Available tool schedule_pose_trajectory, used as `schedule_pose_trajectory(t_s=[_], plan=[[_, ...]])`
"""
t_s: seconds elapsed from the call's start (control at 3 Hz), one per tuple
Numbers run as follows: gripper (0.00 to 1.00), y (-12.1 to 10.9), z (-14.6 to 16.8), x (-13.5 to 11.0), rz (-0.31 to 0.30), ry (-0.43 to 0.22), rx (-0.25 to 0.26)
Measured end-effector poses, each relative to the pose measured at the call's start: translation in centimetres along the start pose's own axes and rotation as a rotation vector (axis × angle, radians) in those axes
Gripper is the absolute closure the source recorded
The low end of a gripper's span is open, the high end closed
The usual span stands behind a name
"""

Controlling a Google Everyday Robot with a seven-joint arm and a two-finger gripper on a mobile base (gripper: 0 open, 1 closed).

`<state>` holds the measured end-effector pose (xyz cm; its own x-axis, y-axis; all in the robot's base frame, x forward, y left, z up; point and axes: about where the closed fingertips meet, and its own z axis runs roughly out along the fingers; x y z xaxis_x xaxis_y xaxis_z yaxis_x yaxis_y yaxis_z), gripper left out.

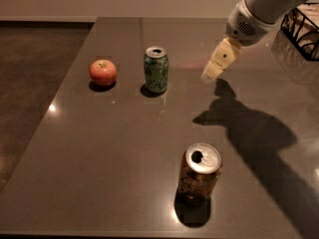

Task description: Move green can near orange can

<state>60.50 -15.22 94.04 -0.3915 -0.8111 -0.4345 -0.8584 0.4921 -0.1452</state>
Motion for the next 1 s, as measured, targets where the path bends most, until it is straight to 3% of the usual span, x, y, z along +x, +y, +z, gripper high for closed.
schedule_pose_trajectory(t_s=[0.33, 1.0], plan=[[0.0, -0.8, 2.3, -1.6, 0.035, -0.05, -0.016], [0.0, 1.4, 6.2, -6.4, -0.015, -0.139, -0.092]])
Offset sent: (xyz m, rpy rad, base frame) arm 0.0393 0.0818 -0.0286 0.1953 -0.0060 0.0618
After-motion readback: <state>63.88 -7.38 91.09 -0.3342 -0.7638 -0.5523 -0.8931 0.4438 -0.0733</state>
